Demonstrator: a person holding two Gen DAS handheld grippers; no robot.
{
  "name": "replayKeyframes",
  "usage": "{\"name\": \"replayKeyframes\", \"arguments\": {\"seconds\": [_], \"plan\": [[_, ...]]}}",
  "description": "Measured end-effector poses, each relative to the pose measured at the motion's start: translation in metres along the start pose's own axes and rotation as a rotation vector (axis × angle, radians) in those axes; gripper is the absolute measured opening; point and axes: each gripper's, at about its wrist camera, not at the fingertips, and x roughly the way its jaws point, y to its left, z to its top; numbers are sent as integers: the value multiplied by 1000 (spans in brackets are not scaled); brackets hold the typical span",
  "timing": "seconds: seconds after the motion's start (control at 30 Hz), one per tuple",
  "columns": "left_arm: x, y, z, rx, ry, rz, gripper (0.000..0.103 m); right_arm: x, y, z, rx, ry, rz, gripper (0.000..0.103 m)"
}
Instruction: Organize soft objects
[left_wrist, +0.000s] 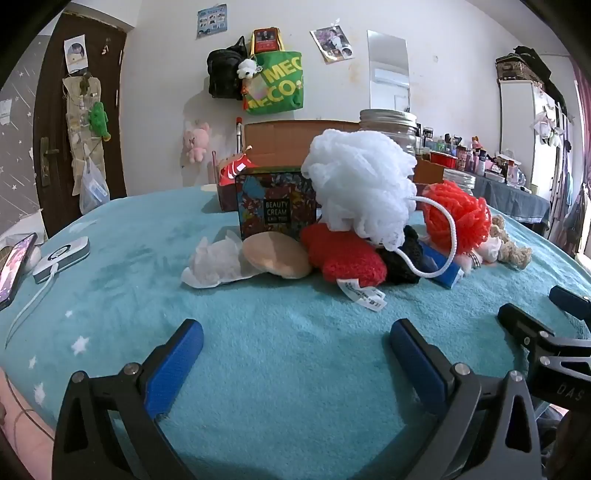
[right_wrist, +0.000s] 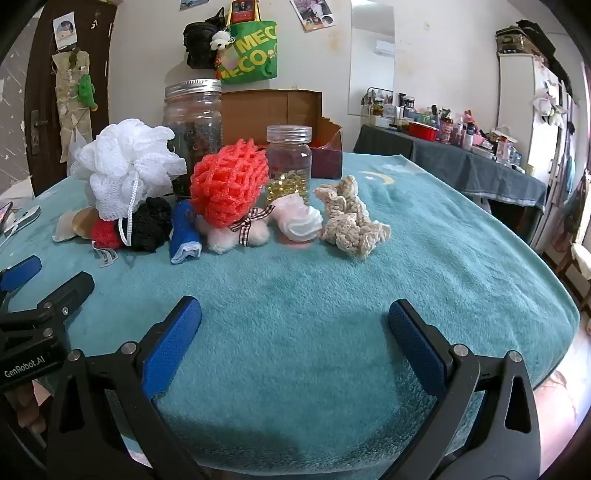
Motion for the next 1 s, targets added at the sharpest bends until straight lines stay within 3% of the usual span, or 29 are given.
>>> {"name": "replayKeyframes", "arguments": {"seconds": [1.0], "plan": [[0, 0, 0, -7, 2, -4, 103, -1, 1, -1, -12, -4, -7, 103]]}}
